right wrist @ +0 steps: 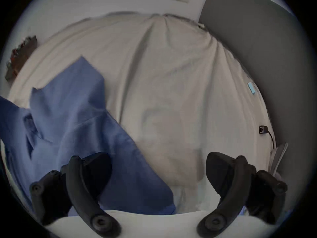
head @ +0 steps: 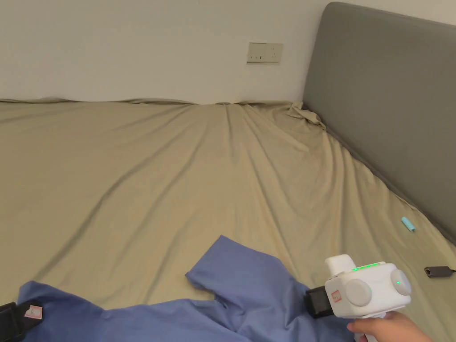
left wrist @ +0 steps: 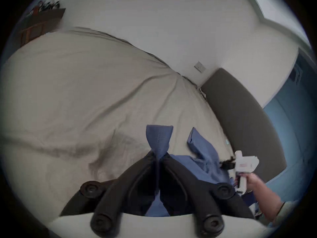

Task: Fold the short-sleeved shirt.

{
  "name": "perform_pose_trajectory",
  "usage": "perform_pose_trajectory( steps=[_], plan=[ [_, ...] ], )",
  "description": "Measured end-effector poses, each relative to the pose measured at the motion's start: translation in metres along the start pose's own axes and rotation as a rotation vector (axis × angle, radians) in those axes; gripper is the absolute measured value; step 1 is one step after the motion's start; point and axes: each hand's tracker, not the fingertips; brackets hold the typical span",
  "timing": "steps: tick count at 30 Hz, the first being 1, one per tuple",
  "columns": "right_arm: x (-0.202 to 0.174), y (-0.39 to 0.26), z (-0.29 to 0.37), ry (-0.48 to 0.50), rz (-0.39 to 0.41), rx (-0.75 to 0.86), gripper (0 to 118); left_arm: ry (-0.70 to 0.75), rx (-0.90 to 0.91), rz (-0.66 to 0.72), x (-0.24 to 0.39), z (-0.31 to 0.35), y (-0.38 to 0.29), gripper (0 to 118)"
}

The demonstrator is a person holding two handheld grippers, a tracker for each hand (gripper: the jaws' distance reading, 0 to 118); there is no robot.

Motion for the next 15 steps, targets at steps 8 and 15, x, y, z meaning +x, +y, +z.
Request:
perform_pose_trajectory(
  steps=[8, 15],
  plan=[
    [-0.044, -0.013, 0.059, 0.004, 0.192, 0.214, 7, 0.060, 0.002, 0.057, -0.011, -0.002, -0.013, 0],
    [-0.025, 0.007, 0.178, 0.192, -0.022, 0.659, 6, -0.092, 0.113, 0.138, 0.024, 0.020, 0.020, 0]
  ],
)
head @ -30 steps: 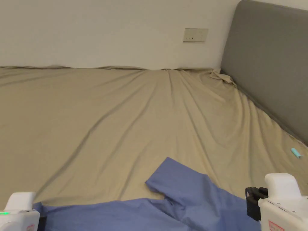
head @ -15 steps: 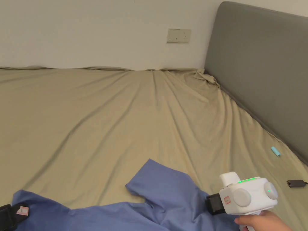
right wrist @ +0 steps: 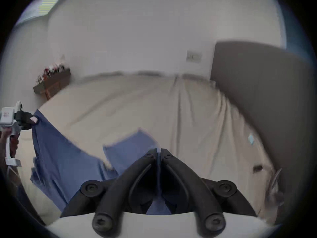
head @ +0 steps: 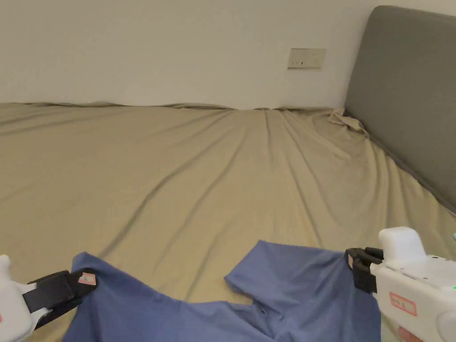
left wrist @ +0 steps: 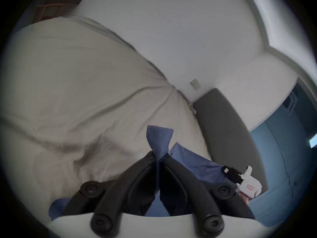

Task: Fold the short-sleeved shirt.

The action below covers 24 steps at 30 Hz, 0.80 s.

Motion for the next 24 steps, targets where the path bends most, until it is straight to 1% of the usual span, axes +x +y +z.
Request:
perform_pose_trajectory(
  steps=[2, 4, 5, 7, 9, 10, 11, 12, 14, 17, 18, 19, 21, 22, 24],
  plan=[
    [-0.001, 0.039, 0.018, -0.006, 0.052, 0.054, 6, -0.040, 0.068, -0.018, 0.017, 0.013, 0.030, 0],
    [0.000, 0.072, 0.035, -0.047, 0.098, 0.119, 6, -0.061, 0.155, -0.063, 0.029, 0.034, 0.058, 0],
    [0.004, 0.087, 0.045, -0.064, 0.095, 0.154, 6, -0.044, 0.197, -0.094, 0.036, 0.048, 0.072, 0],
    [0.012, 0.113, 0.061, -0.084, 0.078, 0.217, 6, -0.018, 0.258, -0.086, 0.041, 0.072, 0.095, 0],
    [0.020, 0.149, 0.062, -0.142, 0.092, 0.241, 6, -0.016, 0.313, -0.068, 0.047, 0.085, 0.132, 0],
    [0.025, 0.164, 0.061, -0.171, 0.111, 0.238, 6, -0.002, 0.335, -0.080, 0.050, 0.089, 0.148, 0],
    [0.027, 0.185, 0.059, -0.201, 0.113, 0.247, 6, 0.033, 0.364, -0.096, 0.059, 0.094, 0.163, 0],
    [0.029, 0.205, 0.059, -0.200, 0.117, 0.258, 6, 0.056, 0.388, -0.076, 0.064, 0.101, 0.180, 0],
    [0.030, 0.242, 0.060, -0.259, 0.131, 0.279, 6, 0.045, 0.470, -0.077, 0.077, 0.116, 0.207, 0],
    [0.027, 0.296, 0.061, -0.346, 0.205, 0.334, 6, 0.041, 0.505, -0.083, 0.093, 0.123, 0.251, 0],
    [0.027, 0.313, 0.060, -0.370, 0.222, 0.343, 6, 0.047, 0.512, -0.116, 0.101, 0.123, 0.266, 0],
    [0.027, 0.330, 0.059, -0.381, 0.235, 0.348, 6, 0.061, 0.516, -0.154, 0.109, 0.122, 0.278, 0],
    [0.026, 0.361, 0.055, -0.386, 0.221, 0.336, 6, 0.070, 0.497, -0.166, 0.123, 0.119, 0.302, 0],
    [0.027, 0.373, 0.054, -0.380, 0.208, 0.334, 6, 0.069, 0.494, -0.162, 0.127, 0.119, 0.310, 0],
    [0.026, 0.390, 0.051, -0.348, 0.208, 0.299, 6, 0.069, 0.503, -0.170, 0.139, 0.119, 0.316, 0]
  ],
)
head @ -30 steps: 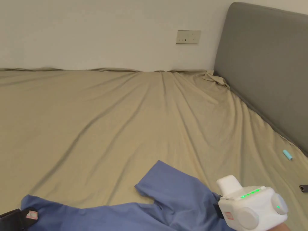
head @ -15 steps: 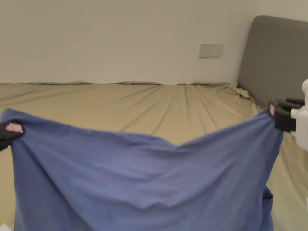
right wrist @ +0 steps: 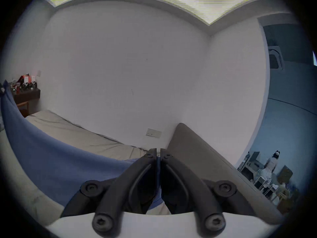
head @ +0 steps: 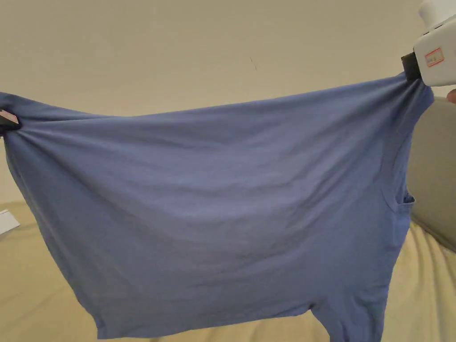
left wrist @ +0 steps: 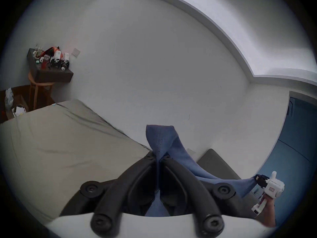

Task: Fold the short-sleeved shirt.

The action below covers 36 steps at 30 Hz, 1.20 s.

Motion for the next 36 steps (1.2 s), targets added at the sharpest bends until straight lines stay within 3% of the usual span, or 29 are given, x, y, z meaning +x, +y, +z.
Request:
perform_pose_trajectory(
  steps=[5, 11, 21, 29, 32, 36],
  plan=[
    [-0.005, 0.006, -0.014, -0.022, 0.053, 0.003, 6, 0.007, -0.010, -0.046, 0.000, -0.023, 0.009, 0],
    [-0.021, -0.025, -0.042, 0.013, 0.048, -0.036, 6, 0.012, -0.063, 0.020, -0.032, -0.047, -0.022, 0],
    [-0.098, -0.189, -0.063, 0.136, 0.102, -0.250, 6, 0.146, -0.357, 0.012, -0.101, -0.066, -0.156, 0],
    [-0.134, -0.328, -0.005, 0.270, 0.061, -0.374, 6, 0.135, -0.481, 0.060, -0.138, -0.016, -0.248, 0],
    [-0.138, -0.367, 0.038, 0.279, 0.086, -0.366, 6, 0.122, -0.529, 0.079, -0.149, 0.019, -0.271, 0],
    [-0.127, -0.397, 0.097, 0.266, 0.043, -0.323, 6, 0.110, -0.554, 0.110, -0.161, 0.070, -0.292, 0]
  ],
)
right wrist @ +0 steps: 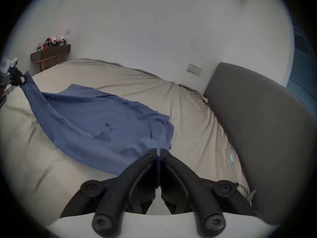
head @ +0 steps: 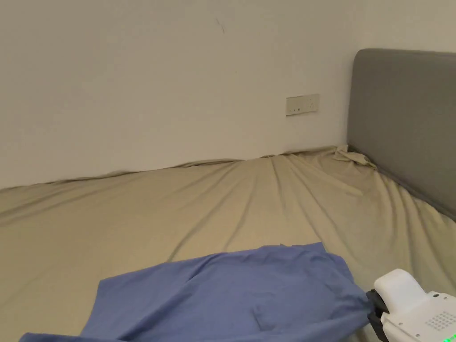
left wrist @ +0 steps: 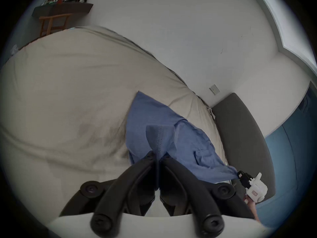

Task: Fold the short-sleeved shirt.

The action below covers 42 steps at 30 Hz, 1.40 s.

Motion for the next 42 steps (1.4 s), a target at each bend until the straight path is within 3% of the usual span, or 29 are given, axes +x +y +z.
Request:
perform_pose_trajectory(
  steps=[5, 9, 11, 14, 19, 24, 28, 29, 30, 31, 32, 34, 37, 40, 42],
  plan=[
    [0.008, -0.035, 0.059, -0.035, -0.017, 0.021, 6, 0.024, -0.041, -0.015, -0.019, 0.038, -0.023, 0],
    [0.020, -0.060, 0.100, -0.013, -0.154, -0.007, 6, 0.045, -0.051, -0.016, -0.036, 0.067, -0.032, 0],
    [0.019, -0.076, 0.108, 0.008, -0.159, -0.070, 6, 0.035, -0.069, -0.012, -0.040, 0.077, -0.043, 0],
    [0.004, -0.108, 0.105, 0.005, -0.081, -0.183, 6, 0.059, -0.163, -0.054, -0.045, 0.073, -0.065, 0],
    [-0.010, -0.149, 0.081, 0.077, -0.088, -0.407, 6, 0.213, -0.328, -0.155, -0.067, 0.041, -0.109, 0],
    [-0.003, -0.176, 0.041, 0.118, -0.217, -0.546, 6, 0.294, -0.395, -0.145, -0.088, 0.008, -0.134, 0],
    [0.000, -0.173, 0.032, 0.131, -0.196, -0.535, 6, 0.309, -0.355, -0.143, -0.088, 0.011, -0.130, 4],
    [0.003, -0.167, 0.032, 0.134, -0.199, -0.545, 15, 0.300, -0.348, -0.146, -0.084, 0.013, -0.127, 17],
    [0.006, -0.160, 0.037, 0.124, -0.200, -0.545, 34, 0.259, -0.336, -0.141, -0.075, 0.017, -0.122, 43],
    [0.012, -0.148, 0.045, 0.089, -0.214, -0.532, 92, 0.236, -0.309, -0.151, -0.062, 0.025, -0.117, 93],
    [0.019, -0.137, 0.056, 0.071, -0.252, -0.486, 118, 0.213, -0.255, -0.198, -0.048, 0.038, -0.112, 117],
    [0.028, -0.119, 0.100, 0.089, -0.331, -0.289, 116, 0.132, -0.111, -0.293, -0.019, 0.067, -0.107, 118],
    [0.024, -0.102, 0.142, 0.107, -0.395, -0.159, 118, 0.162, -0.022, -0.355, 0.021, 0.093, -0.127, 118],
    [-0.013, -0.088, 0.158, 0.157, -0.420, -0.116, 118, 0.247, -0.153, -0.333, 0.017, 0.084, -0.158, 118],
    [-0.038, -0.091, 0.156, 0.176, -0.403, -0.170, 117, 0.209, -0.142, -0.286, 0.010, 0.080, -0.184, 115]
  ],
)
